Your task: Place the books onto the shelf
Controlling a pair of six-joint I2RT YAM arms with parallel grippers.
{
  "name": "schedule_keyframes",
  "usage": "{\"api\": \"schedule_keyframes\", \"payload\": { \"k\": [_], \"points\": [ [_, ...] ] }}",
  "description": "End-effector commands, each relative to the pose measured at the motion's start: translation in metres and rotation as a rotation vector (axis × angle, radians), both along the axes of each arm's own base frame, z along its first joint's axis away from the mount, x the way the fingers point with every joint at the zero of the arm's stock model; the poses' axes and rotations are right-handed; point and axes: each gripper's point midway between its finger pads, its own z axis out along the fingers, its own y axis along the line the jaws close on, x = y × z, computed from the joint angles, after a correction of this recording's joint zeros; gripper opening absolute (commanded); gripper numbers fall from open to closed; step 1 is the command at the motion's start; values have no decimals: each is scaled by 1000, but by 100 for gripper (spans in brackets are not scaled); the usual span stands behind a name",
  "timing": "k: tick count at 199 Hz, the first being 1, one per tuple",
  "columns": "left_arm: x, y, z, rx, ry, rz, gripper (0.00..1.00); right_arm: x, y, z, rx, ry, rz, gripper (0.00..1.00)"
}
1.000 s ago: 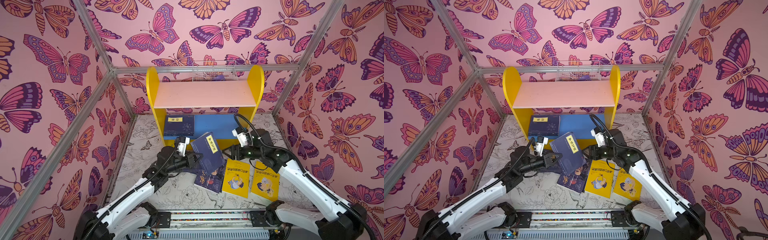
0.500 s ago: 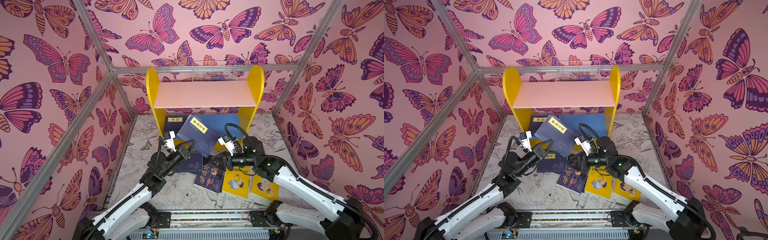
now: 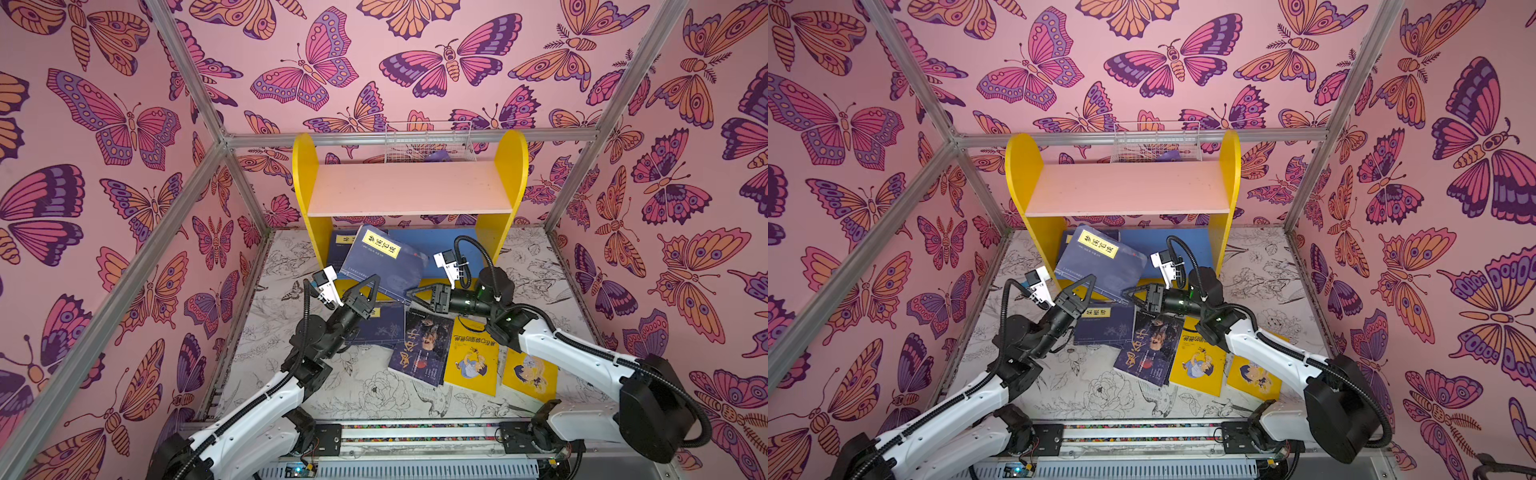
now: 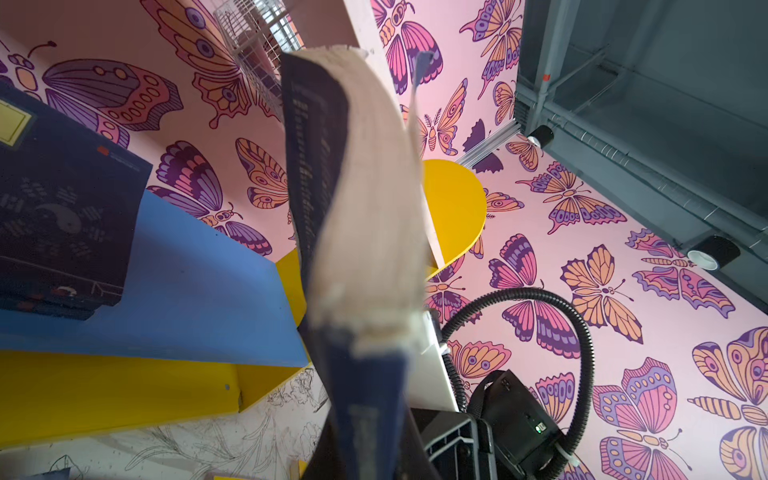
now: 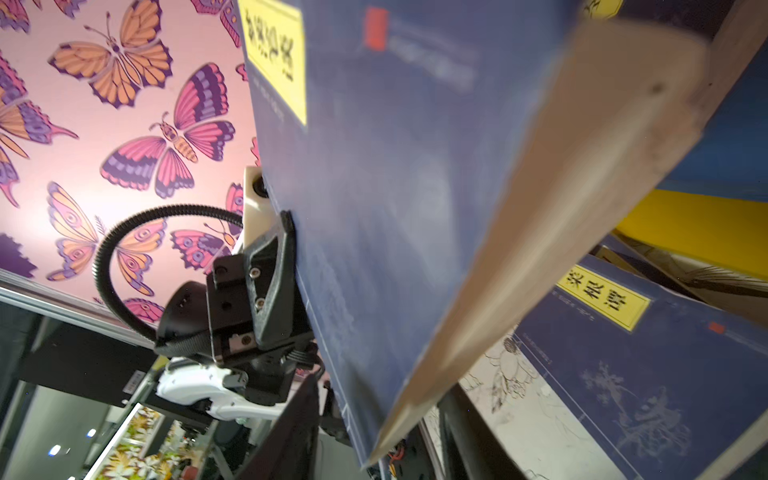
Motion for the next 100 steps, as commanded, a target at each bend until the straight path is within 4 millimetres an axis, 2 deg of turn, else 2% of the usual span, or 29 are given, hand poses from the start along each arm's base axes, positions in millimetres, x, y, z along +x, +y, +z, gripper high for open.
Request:
{"api": "schedule_keyframes", "payload": {
  "k": [1,21,60,66,91,100],
  "points": [
    [-8,3,17,-49,-71,-4,0,0,3,48,175,-43,29,41],
    [-6,3,11,-48,-56,2,0,2,2,57,223,-41,15,34],
    [-1,3,-13,-7,1,28,0,7,-3,68,230,-48,-28,11],
    [0,2,-17,4,12,31,0,12,-5,69,236,-46,-64,8],
    [3,2,-37,25,66,46,0,20,-7,75,247,-61,-109,0],
    [4,3,-43,30,83,52,0,23,-7,76,245,-67,-121,0]
  ]
}}
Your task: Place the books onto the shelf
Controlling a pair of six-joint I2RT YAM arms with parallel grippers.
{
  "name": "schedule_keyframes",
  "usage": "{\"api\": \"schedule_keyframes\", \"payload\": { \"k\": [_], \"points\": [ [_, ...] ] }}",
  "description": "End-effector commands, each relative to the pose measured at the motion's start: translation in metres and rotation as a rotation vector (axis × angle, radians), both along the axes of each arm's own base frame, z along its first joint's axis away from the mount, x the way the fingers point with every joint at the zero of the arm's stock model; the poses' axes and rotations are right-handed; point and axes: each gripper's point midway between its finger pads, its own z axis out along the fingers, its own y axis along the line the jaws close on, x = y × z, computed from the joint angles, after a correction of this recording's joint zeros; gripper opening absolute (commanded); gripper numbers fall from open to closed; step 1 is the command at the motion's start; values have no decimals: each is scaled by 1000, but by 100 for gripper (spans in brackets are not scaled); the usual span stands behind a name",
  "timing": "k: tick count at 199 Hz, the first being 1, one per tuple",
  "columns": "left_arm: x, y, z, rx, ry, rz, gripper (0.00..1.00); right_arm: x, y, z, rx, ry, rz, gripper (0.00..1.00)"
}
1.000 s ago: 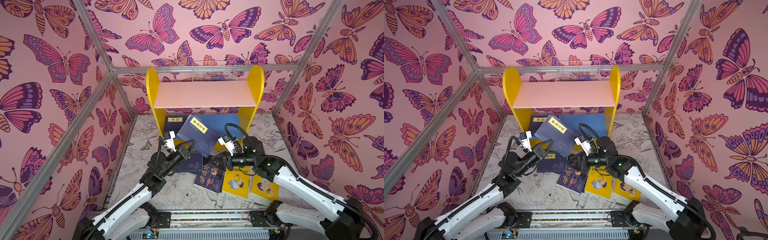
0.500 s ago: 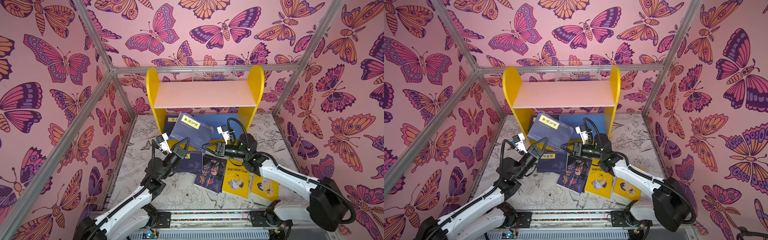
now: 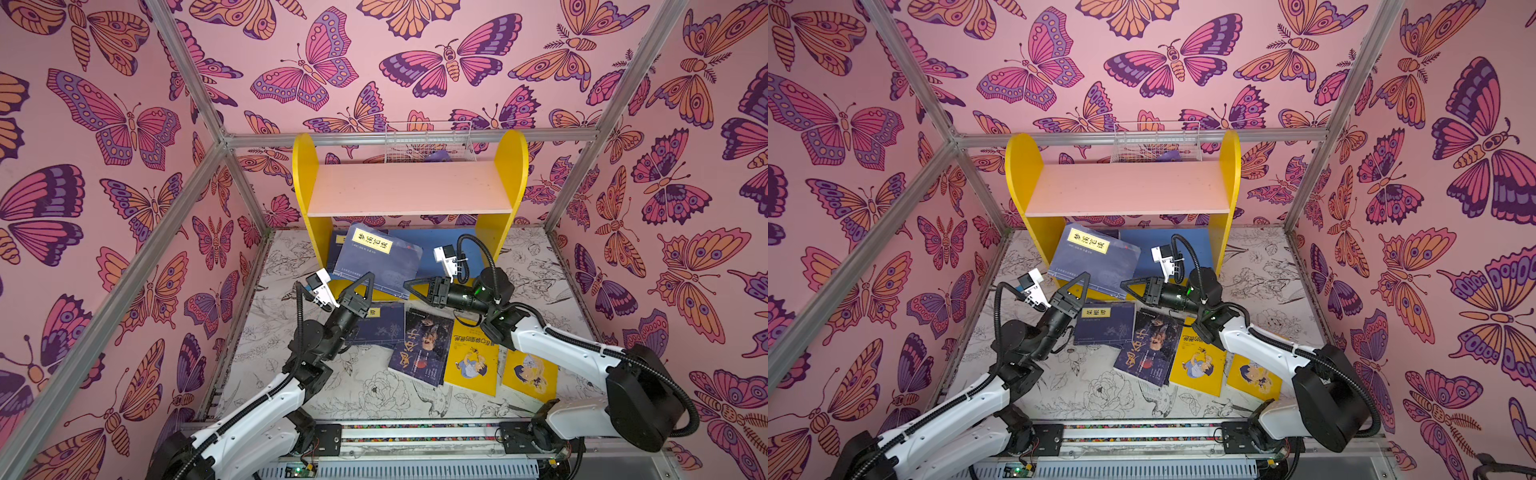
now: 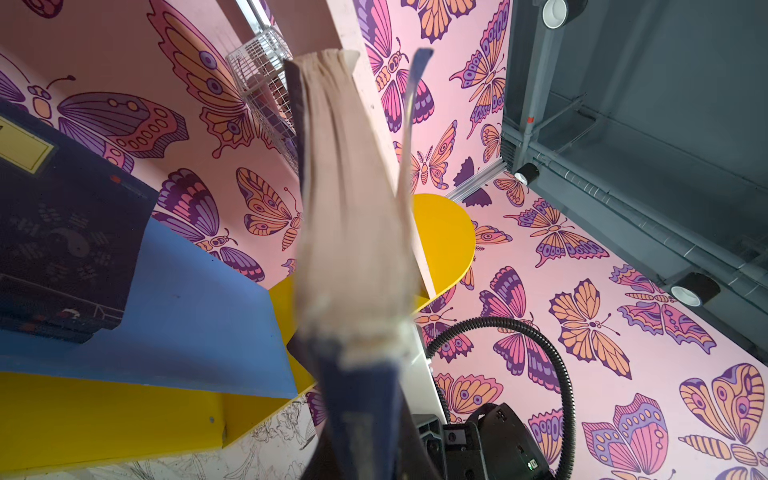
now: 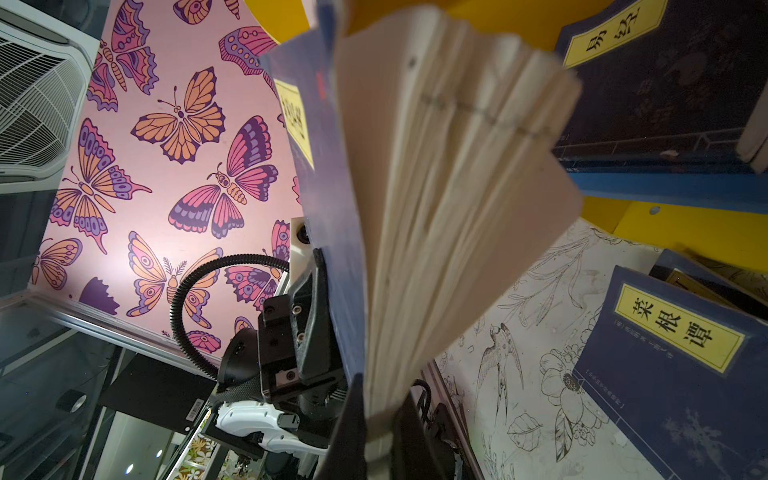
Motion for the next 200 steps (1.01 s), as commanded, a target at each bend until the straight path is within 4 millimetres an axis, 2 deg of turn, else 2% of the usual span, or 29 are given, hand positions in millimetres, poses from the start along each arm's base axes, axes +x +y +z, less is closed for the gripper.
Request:
{"api": "schedule_keyframes", "payload": {
  "k": [1,41,47,58,72,89,91,128,133,136,147,151,155,164,186,200],
  "points": [
    [2,-7,-43,98,89,-8,0,14,-11,57,121,-126,-112,0],
    [3,-2,-60,121,147,21,1,27,-7,49,69,-117,-138,0],
    [3,-1,-65,134,167,24,10,28,-6,48,64,-120,-140,0],
    [3,1,-68,145,180,35,20,31,-5,44,47,-119,-147,0],
    [3,5,-71,153,195,53,37,36,-3,40,24,-128,-155,0],
    [2,13,-72,150,212,85,47,43,-2,35,-11,-138,-167,0],
    [1,15,-85,164,238,89,47,45,-2,34,-16,-139,-169,0],
    [-8,47,-111,230,362,217,51,64,9,21,-126,-160,-130,0],
    [-10,55,-126,266,415,244,51,67,11,17,-145,-160,-123,0],
    [-11,59,-117,261,421,261,52,68,13,16,-154,-161,-117,0],
    [-17,75,-129,297,496,326,52,73,17,9,-197,-155,-102,0],
    [-20,81,-135,310,527,347,52,74,17,13,-201,-163,-99,0],
    [-23,87,-141,322,554,367,52,80,22,-1,-226,-140,-91,0],
    [-30,98,-151,337,600,402,52,85,25,-4,-236,-139,-85,0],
    [-41,110,-164,348,653,432,52,99,32,-13,-263,-124,-71,0],
    [-46,115,-170,351,674,441,52,100,41,-19,-275,-117,-11,0]
  ]
}}
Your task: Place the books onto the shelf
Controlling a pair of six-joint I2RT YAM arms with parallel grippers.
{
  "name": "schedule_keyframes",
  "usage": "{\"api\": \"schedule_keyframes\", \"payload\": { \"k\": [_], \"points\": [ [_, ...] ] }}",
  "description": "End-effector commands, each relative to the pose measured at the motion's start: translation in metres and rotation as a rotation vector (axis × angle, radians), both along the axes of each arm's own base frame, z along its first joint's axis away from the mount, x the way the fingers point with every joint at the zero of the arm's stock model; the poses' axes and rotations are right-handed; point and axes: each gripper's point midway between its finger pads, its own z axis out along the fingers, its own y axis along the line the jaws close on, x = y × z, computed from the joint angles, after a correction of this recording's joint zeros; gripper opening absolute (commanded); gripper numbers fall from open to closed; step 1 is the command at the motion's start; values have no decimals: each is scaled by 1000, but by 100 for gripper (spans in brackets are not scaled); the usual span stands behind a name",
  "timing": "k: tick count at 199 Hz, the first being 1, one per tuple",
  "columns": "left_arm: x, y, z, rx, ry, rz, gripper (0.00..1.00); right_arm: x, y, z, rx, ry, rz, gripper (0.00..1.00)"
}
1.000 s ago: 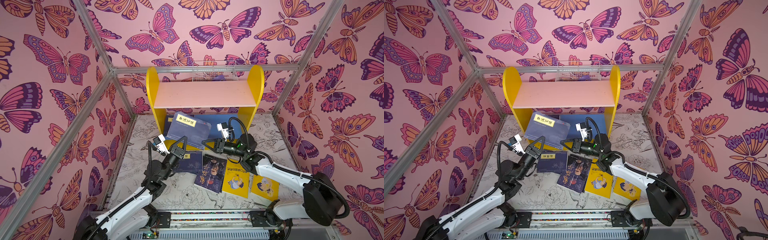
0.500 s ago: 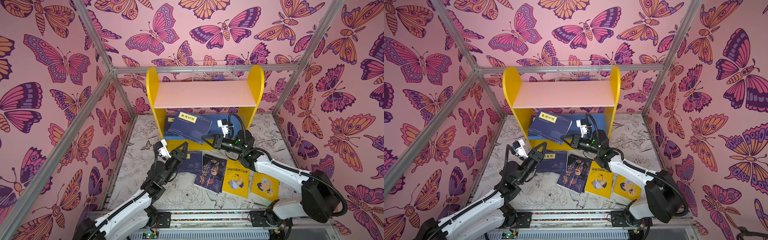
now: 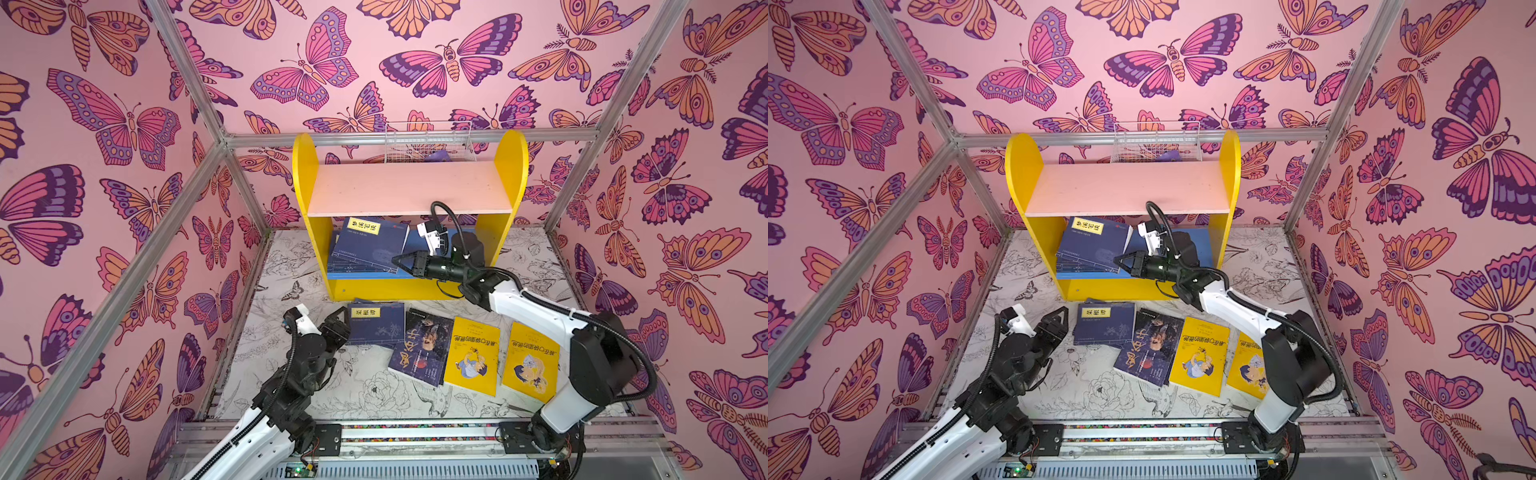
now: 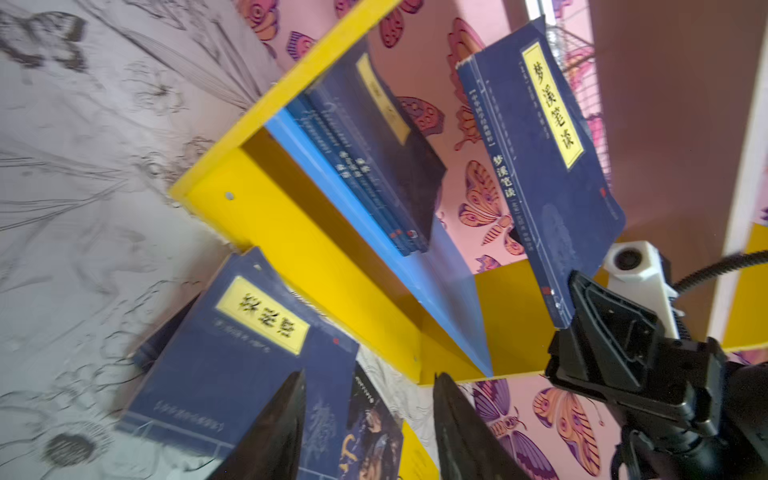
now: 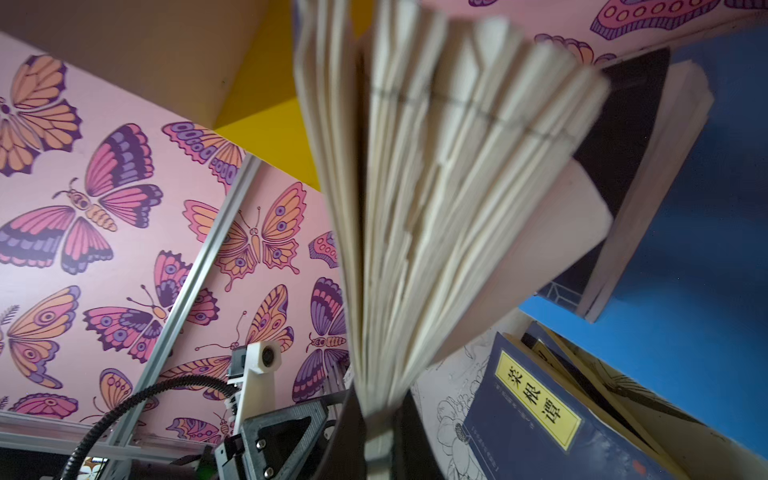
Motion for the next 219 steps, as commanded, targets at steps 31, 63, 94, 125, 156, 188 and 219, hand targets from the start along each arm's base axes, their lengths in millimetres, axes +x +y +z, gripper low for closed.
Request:
{"api": "schedule_keyframes", "payload": {
  "k": [31,63,94,125,156,188,219],
  "points": [
    [-21,31,-40,113,162,95,53,23,16,-2,-30,-22,92,0],
    [-22,31,-39,117,165,93,53,46,13,-4,0,-4,73,0],
    [-22,30,-40,117,170,89,53,59,14,-10,-24,8,88,0],
    [-22,30,-40,119,171,88,53,62,21,-15,-39,25,135,0],
    [-21,30,-39,119,171,85,53,67,28,-22,-45,58,163,0],
    [-21,29,-38,119,172,79,53,73,35,-27,-31,84,184,0],
    [-22,29,-38,119,173,80,53,77,39,-34,-48,109,204,0]
  ]
}}
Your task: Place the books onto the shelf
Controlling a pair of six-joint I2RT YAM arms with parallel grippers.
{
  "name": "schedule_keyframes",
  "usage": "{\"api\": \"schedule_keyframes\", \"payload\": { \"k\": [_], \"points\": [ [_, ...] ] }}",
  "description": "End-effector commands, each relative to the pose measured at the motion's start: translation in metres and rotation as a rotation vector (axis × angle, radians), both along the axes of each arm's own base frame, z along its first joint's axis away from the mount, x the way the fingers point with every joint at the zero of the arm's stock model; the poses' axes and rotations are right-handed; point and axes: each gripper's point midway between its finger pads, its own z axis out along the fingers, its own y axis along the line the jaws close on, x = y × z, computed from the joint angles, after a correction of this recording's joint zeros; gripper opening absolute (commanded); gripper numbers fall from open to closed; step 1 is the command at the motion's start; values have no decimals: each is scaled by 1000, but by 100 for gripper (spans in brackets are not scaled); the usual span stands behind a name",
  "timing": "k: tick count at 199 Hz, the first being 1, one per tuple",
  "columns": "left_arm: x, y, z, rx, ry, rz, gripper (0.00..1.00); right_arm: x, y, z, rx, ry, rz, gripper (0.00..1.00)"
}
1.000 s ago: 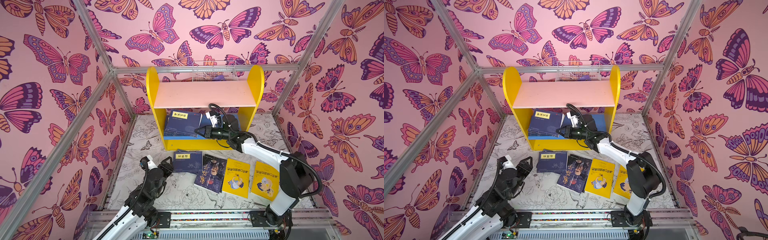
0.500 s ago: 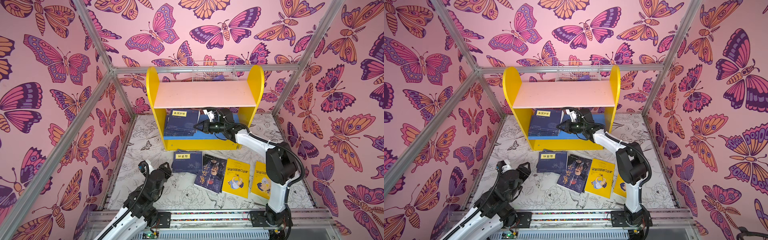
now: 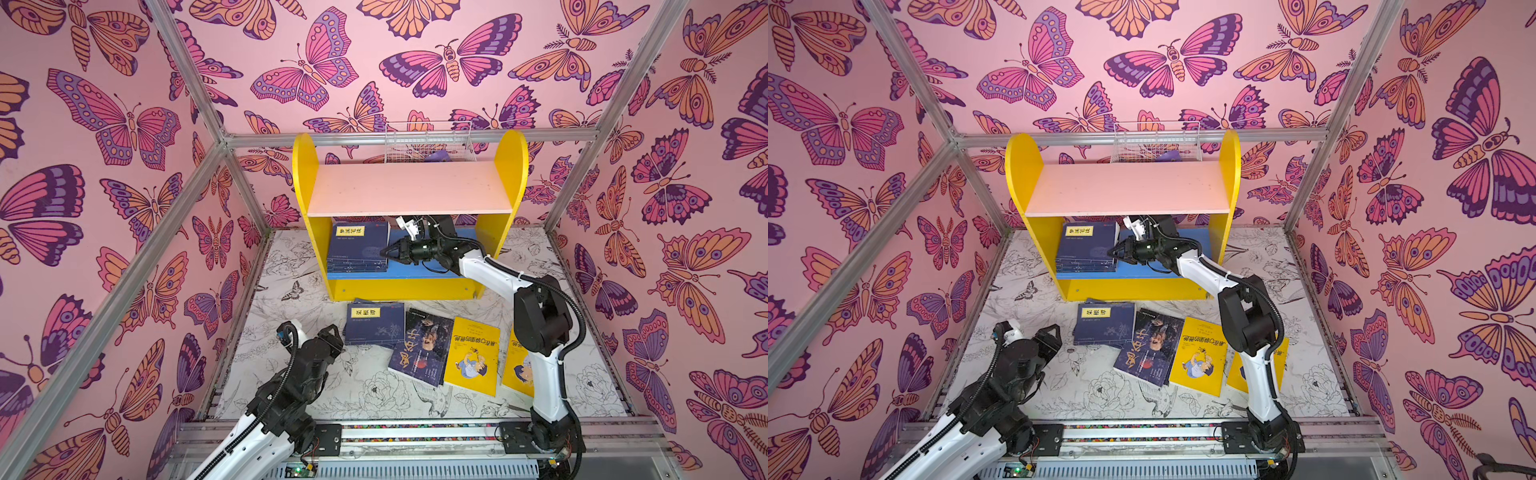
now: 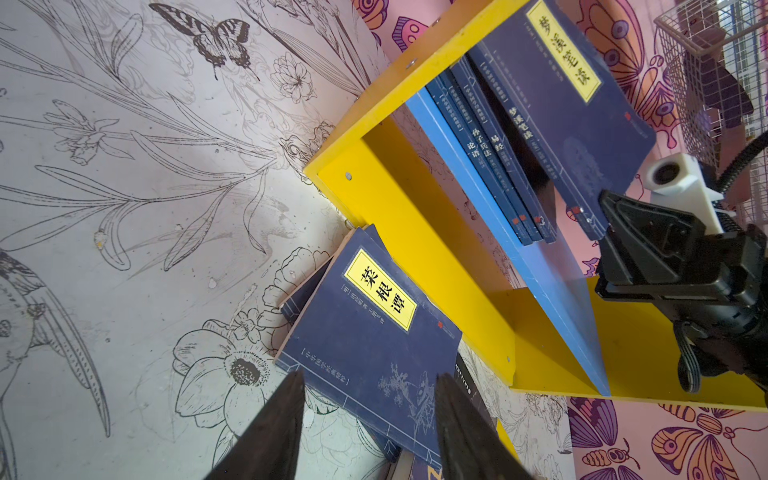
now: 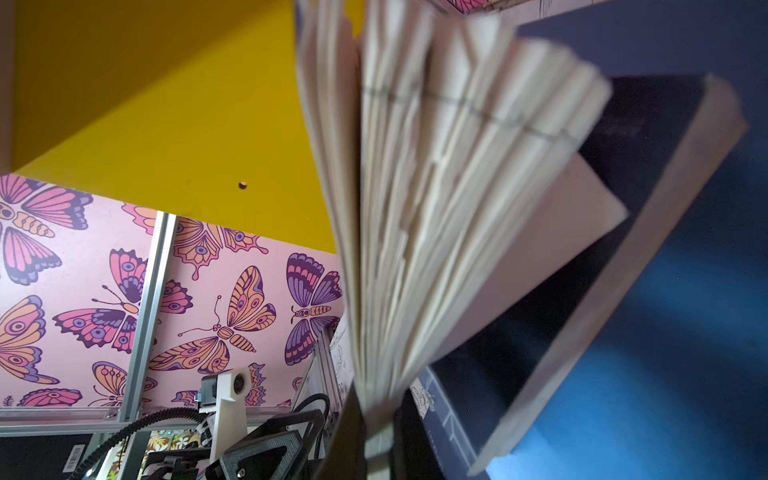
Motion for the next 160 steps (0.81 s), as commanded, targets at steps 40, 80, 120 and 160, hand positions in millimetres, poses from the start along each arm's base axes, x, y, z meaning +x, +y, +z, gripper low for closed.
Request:
{"api": "schedule_keyframes", "payload": {
  "k": [40,80,120,160],
  "points": [
    [-1,2,4,8,4,7,53,5,7,14,20,-15,60,0],
    [-1,1,2,5,12,4,53,8,3,11,-14,-18,23,27],
    [-2,0,1,-4,16,3,53,16,-10,16,-113,-88,-67,42],
    [-2,-1,-1,-15,20,1,53,22,-23,15,-222,-128,-131,53]
  ]
}}
